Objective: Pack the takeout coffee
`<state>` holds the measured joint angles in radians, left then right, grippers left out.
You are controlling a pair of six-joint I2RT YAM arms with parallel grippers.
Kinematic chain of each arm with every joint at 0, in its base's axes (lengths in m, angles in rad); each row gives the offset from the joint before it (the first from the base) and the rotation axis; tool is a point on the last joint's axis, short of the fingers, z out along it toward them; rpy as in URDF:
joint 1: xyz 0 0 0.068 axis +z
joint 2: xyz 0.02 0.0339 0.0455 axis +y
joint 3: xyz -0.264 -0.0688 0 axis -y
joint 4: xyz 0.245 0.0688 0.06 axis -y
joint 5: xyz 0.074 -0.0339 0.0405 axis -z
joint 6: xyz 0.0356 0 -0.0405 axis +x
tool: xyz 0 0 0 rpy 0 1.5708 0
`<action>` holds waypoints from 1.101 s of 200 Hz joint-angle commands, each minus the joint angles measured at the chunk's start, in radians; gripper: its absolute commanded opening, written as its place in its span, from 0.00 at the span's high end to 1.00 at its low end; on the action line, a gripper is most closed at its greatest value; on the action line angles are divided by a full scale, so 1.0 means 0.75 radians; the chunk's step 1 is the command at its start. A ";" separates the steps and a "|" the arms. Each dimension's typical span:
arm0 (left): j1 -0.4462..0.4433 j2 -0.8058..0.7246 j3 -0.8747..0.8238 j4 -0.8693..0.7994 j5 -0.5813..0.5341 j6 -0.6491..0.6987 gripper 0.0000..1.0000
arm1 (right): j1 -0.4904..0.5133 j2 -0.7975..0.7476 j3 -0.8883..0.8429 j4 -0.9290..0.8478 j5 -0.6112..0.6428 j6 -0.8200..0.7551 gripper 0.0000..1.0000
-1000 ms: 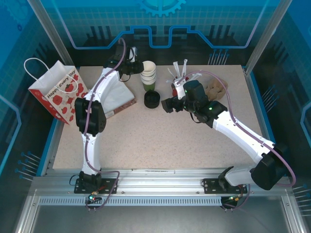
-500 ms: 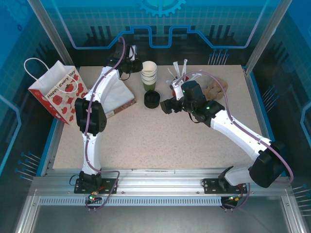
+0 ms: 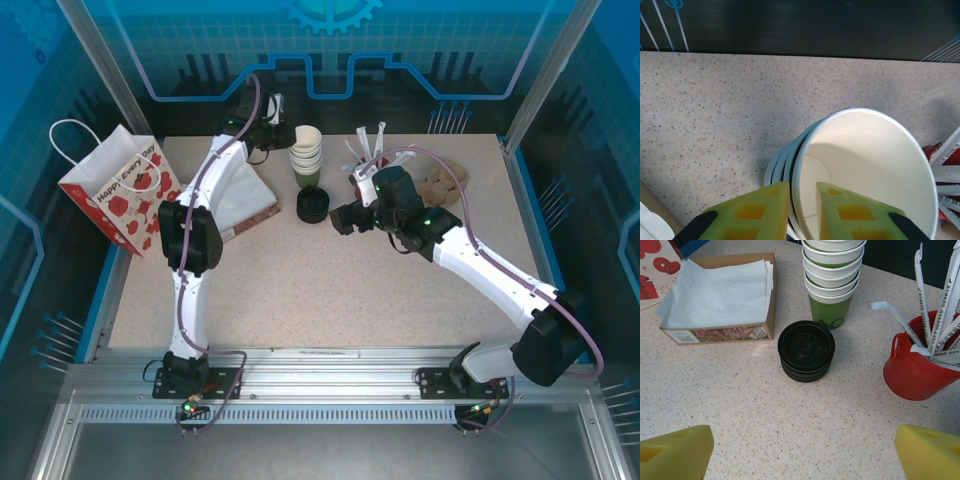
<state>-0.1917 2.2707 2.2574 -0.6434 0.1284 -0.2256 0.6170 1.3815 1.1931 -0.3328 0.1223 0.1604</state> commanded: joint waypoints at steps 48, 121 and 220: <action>-0.001 0.025 0.066 -0.063 0.001 0.047 0.84 | 0.021 0.011 0.013 -0.016 -0.008 0.011 0.05; -0.002 0.024 0.119 -0.087 -0.015 0.065 0.95 | 0.024 0.007 0.003 -0.019 -0.004 0.011 0.05; -0.004 -0.018 0.311 -0.160 -0.036 0.056 1.00 | 0.030 0.025 0.074 -0.056 -0.021 0.006 0.05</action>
<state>-0.1917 2.2772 2.4237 -0.7311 0.1097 -0.1837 0.6231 1.3869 1.1976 -0.3538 0.1215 0.1604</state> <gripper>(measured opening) 0.053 0.945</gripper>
